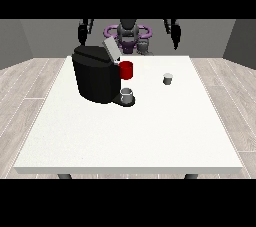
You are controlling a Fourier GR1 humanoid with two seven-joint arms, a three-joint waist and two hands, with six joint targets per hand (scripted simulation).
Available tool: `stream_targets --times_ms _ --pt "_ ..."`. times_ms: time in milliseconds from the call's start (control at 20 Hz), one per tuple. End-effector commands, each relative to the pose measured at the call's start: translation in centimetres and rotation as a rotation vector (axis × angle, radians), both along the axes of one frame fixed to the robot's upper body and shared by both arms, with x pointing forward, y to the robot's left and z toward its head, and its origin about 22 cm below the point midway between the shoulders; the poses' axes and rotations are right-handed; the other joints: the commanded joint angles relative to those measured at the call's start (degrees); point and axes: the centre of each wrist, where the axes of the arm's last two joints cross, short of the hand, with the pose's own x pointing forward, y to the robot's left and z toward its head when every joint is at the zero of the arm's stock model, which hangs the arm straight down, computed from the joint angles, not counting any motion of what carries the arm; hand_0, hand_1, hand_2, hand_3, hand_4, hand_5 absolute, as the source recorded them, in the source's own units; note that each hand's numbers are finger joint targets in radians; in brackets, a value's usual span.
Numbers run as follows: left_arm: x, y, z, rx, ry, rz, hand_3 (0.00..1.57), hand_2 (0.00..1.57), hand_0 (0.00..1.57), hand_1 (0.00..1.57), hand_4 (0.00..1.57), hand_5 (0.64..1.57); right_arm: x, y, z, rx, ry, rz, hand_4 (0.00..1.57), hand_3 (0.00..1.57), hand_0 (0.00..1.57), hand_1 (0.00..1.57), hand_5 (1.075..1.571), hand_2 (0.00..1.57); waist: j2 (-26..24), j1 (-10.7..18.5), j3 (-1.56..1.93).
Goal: Insert the coffee pod into the coffee machine and close the lid
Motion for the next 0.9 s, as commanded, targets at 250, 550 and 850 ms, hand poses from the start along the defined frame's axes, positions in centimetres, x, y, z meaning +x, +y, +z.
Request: stream_targets --times_ms 250,550,850 --pt "-1.9 0.6 -2.1 -0.098 -0.124 -0.095 0.00 0.00 0.00 0.00 0.27 1.571 -0.9 -1.6 -1.7 0.035 0.064 -0.051 0.13 0.00 0.00 0.00 1.571 0.00 -1.43 0.86 0.48" --pt "0.0 5.1 -0.5 0.115 -0.149 -0.095 0.00 0.00 0.00 0.00 0.21 1.571 0.0 -0.5 -0.6 0.109 -0.096 -0.204 0.14 0.00 0.00 0.00 1.571 0.00 0.93 -2.03 0.47" --pt "3.4 6.1 1.4 0.214 -0.030 -0.033 0.00 0.00 0.00 0.00 0.00 1.571 -0.5 0.3 -1.1 0.102 -0.105 -0.145 0.18 0.00 0.00 0.00 1.571 0.00 2.58 -5.61 0.49"
